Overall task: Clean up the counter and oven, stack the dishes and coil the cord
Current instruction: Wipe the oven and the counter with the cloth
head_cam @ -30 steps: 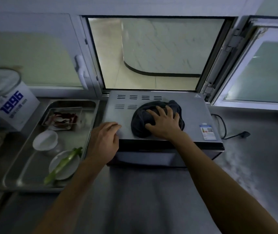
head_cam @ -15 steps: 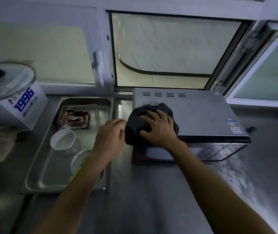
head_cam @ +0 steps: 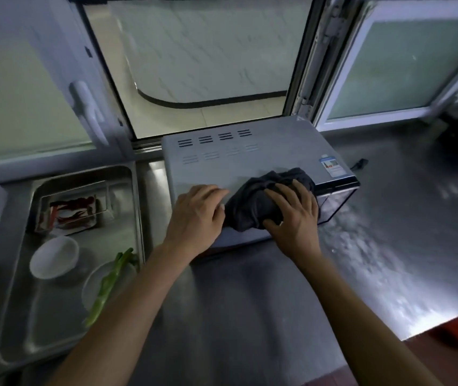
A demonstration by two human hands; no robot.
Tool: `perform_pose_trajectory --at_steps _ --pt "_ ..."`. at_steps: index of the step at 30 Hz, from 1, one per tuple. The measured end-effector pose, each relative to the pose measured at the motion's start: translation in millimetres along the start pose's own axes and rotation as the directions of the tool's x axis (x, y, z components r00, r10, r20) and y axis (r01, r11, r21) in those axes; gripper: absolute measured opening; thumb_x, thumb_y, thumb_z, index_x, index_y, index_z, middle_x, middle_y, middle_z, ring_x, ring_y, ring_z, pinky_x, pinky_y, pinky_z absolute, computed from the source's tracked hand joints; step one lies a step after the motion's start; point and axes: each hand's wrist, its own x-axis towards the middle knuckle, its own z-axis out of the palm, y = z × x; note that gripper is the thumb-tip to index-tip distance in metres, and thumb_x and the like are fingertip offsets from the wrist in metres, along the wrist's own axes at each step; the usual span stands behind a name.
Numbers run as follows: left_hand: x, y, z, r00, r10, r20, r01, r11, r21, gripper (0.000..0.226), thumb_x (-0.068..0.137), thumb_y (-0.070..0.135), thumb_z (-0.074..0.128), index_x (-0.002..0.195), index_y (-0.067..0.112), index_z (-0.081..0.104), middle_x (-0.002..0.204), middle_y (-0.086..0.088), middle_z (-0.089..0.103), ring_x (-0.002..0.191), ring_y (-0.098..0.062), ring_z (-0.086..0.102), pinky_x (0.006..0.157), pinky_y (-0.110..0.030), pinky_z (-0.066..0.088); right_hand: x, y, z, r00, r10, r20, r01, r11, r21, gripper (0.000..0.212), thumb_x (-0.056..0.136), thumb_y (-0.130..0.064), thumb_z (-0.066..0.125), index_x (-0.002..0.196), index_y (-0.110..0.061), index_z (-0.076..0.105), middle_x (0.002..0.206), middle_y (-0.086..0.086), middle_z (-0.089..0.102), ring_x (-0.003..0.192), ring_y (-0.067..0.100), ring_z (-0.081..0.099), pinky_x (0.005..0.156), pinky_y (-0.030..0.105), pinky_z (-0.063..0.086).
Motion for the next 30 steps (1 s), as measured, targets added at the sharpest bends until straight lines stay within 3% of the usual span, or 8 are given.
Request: perform_pose_trajectory --at_steps 6,10,16,19,21,26,28,30 --pt "24 42 23 0.988 0.102 0.118 -0.108 0.993 0.051 0.036 0.095 0.021 0.056 0.130 0.015 0.061 0.128 0.001 0.060 0.121 -0.022 0.053 0.094 -0.045 0.048 -13 40 9 0.968 0.198 -0.156 -0.166 0.966 0.196 0.060 0.085 -0.025 0.060 0.143 -0.019 0.051 0.159 0.013 0.030 0.150 0.036 0.014 0.121 0.054 0.018" --pt "49 74 39 0.972 0.137 0.191 -0.156 0.984 0.085 0.040 0.096 0.022 0.055 0.135 0.016 0.056 0.133 0.000 0.056 0.124 -0.022 0.050 0.096 -0.044 0.047 -13 50 18 0.896 0.394 -0.203 -0.300 0.877 0.375 0.062 0.088 -0.010 0.057 0.148 -0.019 0.045 0.164 0.017 0.009 0.152 0.036 -0.001 0.120 0.059 0.017" --pt "83 101 55 0.950 0.129 0.284 -0.174 0.974 0.142 0.042 0.098 0.022 0.053 0.139 0.016 0.052 0.140 -0.003 0.053 0.129 -0.024 0.046 0.101 -0.045 0.045 -2 66 24 0.819 0.549 -0.167 -0.394 0.750 0.531 0.082 0.085 -0.003 0.057 0.158 -0.016 0.020 0.165 0.016 -0.007 0.152 0.034 -0.012 0.120 0.060 0.011" --pt "92 110 62 0.943 0.131 0.307 -0.182 0.973 0.145 0.042 0.098 0.021 0.054 0.139 0.014 0.053 0.140 -0.004 0.054 0.129 -0.025 0.048 0.103 -0.047 0.045 4 75 21 0.777 0.620 -0.114 -0.437 0.660 0.610 0.084 0.084 -0.003 0.055 0.158 -0.015 0.017 0.166 0.013 -0.009 0.152 0.031 -0.013 0.122 0.055 0.008" --pt "94 115 68 0.940 0.135 0.313 -0.189 0.971 0.147 0.041 0.097 0.020 0.056 0.137 0.013 0.054 0.139 -0.005 0.055 0.127 -0.026 0.050 0.101 -0.049 0.046 6 80 17 0.768 0.638 -0.059 -0.449 0.601 0.661 0.084 0.082 -0.009 0.051 0.158 -0.017 0.017 0.166 0.010 -0.011 0.152 0.027 -0.014 0.123 0.052 0.005" --pt "97 116 74 0.944 0.164 0.286 -0.213 0.966 0.149 0.040 0.095 0.019 0.048 0.132 0.011 0.059 0.135 -0.007 0.058 0.121 -0.029 0.053 0.097 -0.050 0.048 -6 85 9 0.830 0.558 0.020 -0.372 0.525 0.766 0.079 0.090 -0.050 0.043 0.159 -0.031 0.010 0.164 -0.006 -0.023 0.149 0.014 -0.026 0.122 0.044 -0.005" --pt "99 112 73 0.941 0.165 0.294 -0.210 0.969 0.128 0.040 0.096 0.016 0.047 0.134 0.011 0.058 0.137 -0.006 0.057 0.124 -0.029 0.051 0.100 -0.050 0.047 -3 81 11 0.805 0.592 0.038 -0.402 0.498 0.768 0.081 0.092 -0.062 0.047 0.158 -0.036 0.009 0.163 -0.008 -0.025 0.148 0.012 -0.027 0.122 0.048 -0.003" --pt "99 106 71 0.940 0.177 0.293 -0.216 0.970 0.108 0.041 0.095 0.017 0.045 0.134 0.010 0.059 0.138 -0.006 0.058 0.125 -0.028 0.052 0.101 -0.052 0.046 3 73 14 0.763 0.646 0.013 -0.437 0.502 0.747 0.081 0.092 -0.060 0.052 0.158 -0.036 0.012 0.164 -0.006 -0.023 0.149 0.014 -0.025 0.123 0.054 0.002"
